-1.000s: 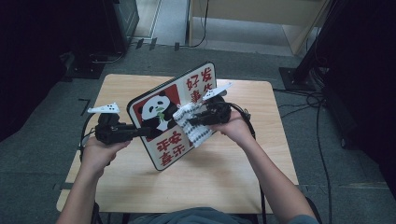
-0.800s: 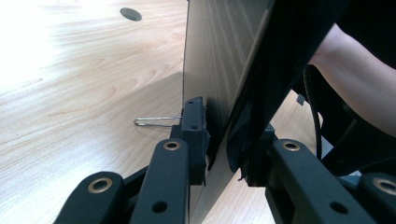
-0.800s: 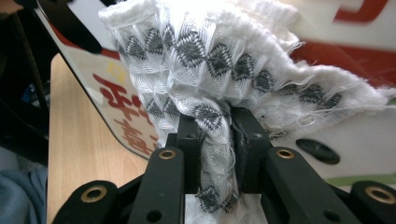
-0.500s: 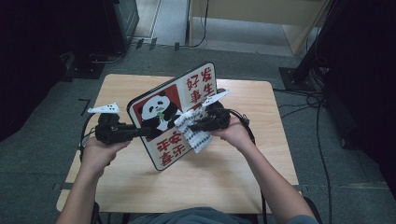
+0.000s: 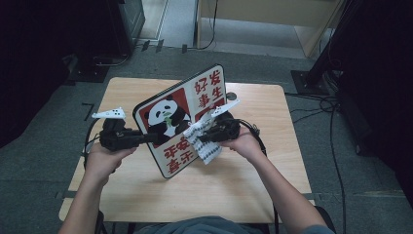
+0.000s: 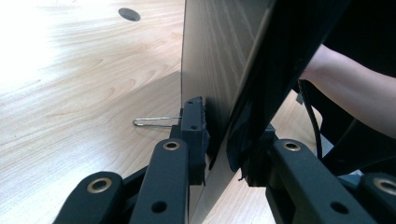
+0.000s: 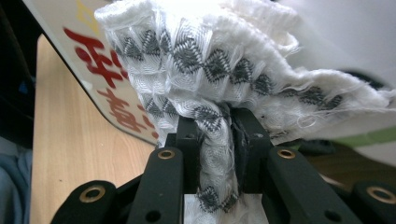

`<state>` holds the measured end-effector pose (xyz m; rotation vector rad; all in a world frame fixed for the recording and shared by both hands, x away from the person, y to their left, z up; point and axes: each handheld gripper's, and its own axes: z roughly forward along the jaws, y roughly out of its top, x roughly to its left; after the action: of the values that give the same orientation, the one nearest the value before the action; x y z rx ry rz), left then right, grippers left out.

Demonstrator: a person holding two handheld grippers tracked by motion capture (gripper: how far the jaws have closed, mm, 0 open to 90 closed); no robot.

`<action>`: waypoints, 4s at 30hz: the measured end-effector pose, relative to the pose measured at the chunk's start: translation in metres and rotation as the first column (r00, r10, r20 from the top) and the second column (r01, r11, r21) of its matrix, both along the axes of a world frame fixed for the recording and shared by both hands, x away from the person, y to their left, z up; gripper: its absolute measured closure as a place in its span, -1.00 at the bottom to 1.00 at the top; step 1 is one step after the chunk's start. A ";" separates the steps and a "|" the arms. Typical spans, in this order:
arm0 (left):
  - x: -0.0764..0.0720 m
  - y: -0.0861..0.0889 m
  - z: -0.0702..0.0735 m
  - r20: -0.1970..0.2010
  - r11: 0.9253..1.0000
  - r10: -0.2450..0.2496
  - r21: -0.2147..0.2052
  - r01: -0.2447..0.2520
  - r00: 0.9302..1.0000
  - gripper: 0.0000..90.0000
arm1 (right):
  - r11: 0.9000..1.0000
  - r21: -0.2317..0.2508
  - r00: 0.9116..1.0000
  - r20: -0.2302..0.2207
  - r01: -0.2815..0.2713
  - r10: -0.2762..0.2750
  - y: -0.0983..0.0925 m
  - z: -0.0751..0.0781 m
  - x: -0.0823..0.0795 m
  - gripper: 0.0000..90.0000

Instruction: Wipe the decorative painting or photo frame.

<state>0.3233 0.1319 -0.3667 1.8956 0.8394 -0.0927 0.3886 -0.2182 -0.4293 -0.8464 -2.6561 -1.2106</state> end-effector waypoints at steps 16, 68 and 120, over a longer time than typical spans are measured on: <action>0.000 0.000 -0.001 -0.002 1.000 -0.006 -0.003 0.006 1.000 0.67 | 0.999 -0.038 0.999 -0.054 -0.007 0.004 0.002 -0.025 -0.004 0.68; 0.000 -0.001 0.000 -0.017 1.000 0.008 0.005 -0.008 1.000 0.66 | 0.999 -0.051 0.997 -0.080 -0.009 0.005 0.004 -0.019 -0.006 0.68; 0.000 0.002 0.000 -0.017 1.000 0.014 -0.001 -0.014 1.000 0.67 | 0.994 0.091 0.987 0.157 -0.058 0.043 0.044 0.165 0.019 0.68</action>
<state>0.3237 0.1336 -0.3669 1.8903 0.8634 -0.1005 0.4076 -0.1741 -0.2640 -0.6931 -2.6934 -1.4321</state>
